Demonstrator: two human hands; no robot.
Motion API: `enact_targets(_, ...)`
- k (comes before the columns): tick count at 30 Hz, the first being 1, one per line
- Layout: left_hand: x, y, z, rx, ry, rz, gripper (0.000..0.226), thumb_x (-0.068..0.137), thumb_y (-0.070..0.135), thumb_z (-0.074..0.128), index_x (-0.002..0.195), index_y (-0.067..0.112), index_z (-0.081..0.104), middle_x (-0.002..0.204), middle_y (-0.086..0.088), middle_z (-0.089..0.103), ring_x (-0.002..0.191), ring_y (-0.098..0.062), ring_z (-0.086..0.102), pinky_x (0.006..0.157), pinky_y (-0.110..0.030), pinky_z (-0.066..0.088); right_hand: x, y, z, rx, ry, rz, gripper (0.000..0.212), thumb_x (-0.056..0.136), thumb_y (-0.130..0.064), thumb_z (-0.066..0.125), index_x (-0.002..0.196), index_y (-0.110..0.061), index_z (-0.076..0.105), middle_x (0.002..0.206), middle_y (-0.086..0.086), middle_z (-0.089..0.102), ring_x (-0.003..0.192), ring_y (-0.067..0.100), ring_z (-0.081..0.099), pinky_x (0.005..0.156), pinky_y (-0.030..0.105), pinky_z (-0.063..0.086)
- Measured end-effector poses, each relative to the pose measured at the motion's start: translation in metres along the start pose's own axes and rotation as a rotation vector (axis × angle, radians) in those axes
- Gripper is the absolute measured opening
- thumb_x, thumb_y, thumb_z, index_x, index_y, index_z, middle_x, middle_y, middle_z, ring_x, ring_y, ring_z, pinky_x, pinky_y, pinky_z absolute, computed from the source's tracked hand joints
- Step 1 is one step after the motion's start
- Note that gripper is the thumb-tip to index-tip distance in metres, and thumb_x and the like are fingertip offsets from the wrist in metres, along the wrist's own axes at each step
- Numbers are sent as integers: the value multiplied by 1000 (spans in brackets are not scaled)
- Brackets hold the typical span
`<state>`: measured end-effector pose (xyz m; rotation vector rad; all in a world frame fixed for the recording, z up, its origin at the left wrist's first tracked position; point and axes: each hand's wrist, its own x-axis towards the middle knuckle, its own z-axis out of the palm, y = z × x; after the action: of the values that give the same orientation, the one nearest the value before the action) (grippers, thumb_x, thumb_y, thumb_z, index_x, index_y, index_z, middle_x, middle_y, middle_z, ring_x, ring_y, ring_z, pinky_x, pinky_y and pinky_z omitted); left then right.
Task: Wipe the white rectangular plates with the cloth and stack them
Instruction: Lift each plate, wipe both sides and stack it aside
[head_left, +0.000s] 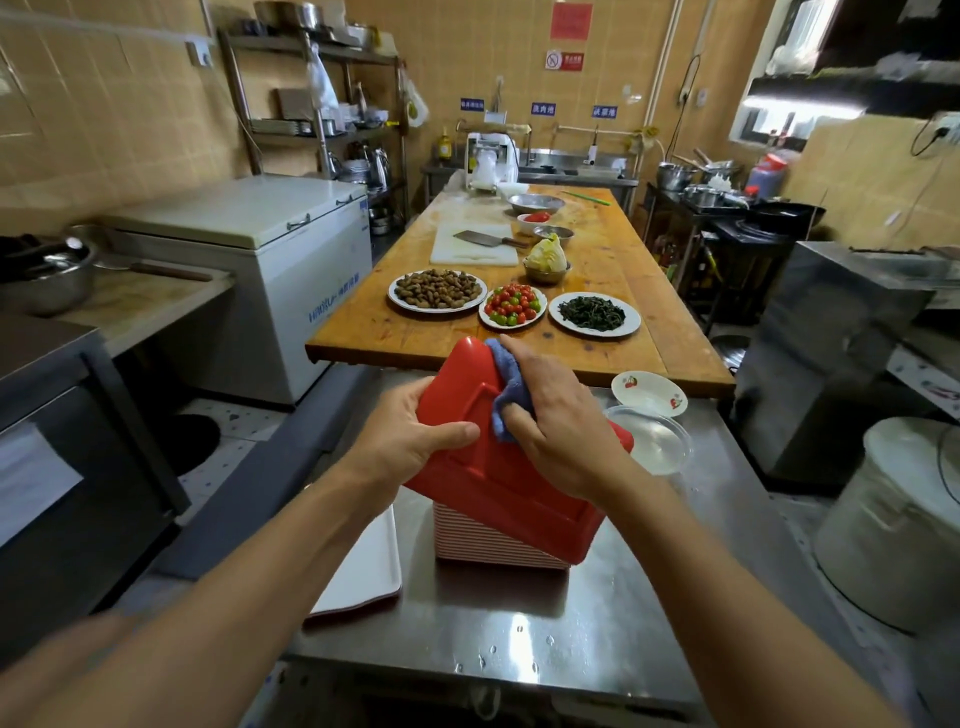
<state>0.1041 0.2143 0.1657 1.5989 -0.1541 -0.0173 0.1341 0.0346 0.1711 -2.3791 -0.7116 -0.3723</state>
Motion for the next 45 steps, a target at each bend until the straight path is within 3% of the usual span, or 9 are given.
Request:
enact_targets(4,-7,-3,-15,-92,89,-15,43,58,21,76,99,23,64,87,0,74,78,-18,72,59,-26,56,-21,28,-1,-64,51,100,54,79,-36,41,132,-26,42,105,-6,45,100,15,43,87,35,37)
enact_targets(9,-8,-11,-15,-184,148,-80,44,62,14,74,104,16,64,88,-4,73,74,-19,71,57,-28,56,-32,42,0,157,84,227,44,77,-26,39,120,-18,47,118,-6,43,113,12,39,97,29,32)
enact_targets(15,-1,-25,-8,-333,211,-219,26,77,4,66,100,15,64,85,-7,72,67,-19,71,52,-29,57,-58,43,15,143,64,265,73,84,-26,34,150,-24,4,157,-12,-6,134,-11,-6,111,16,5)
enact_targets(21,6,-34,-2,-437,246,-336,17,82,11,64,98,18,60,87,-10,70,76,-26,67,61,-36,53,-89,45,23,68,55,180,76,83,-22,39,147,-34,-1,156,-15,-11,140,-6,-7,107,7,6)
enact_targets(26,8,-34,1,-547,257,-445,16,80,18,68,93,16,58,69,-8,73,60,-24,71,46,-35,55,-84,33,35,-151,173,97,69,84,-15,53,146,-19,21,156,12,13,145,26,9,116,45,17)
enact_targets(29,7,-33,1,-587,276,-460,16,85,24,65,96,15,57,68,-9,73,58,-24,71,43,-36,55,-79,19,50,-234,211,49,68,84,-13,62,144,-9,32,149,21,28,140,29,12,113,53,19)
enact_targets(34,2,-36,4,-629,292,-424,17,94,28,52,90,13,58,63,-9,71,55,-21,70,44,-33,55,-63,-19,80,-249,104,-61,60,90,-28,46,146,-13,29,151,16,29,142,27,14,116,48,12)
enact_targets(40,-7,-35,-8,-628,336,-354,24,98,26,45,109,9,58,108,-18,65,102,-29,63,90,-41,50,-33,-44,93,-148,-58,-73,66,91,-35,31,151,-20,8,159,4,2,146,16,-6,119,35,-5)
enact_targets(45,-13,-37,-17,-559,389,-323,14,98,20,47,96,14,59,81,-7,69,70,-19,68,67,-37,53,-7,-39,93,-132,-130,11,67,88,-43,22,151,-26,4,159,1,-2,146,15,-5,119,36,-2)
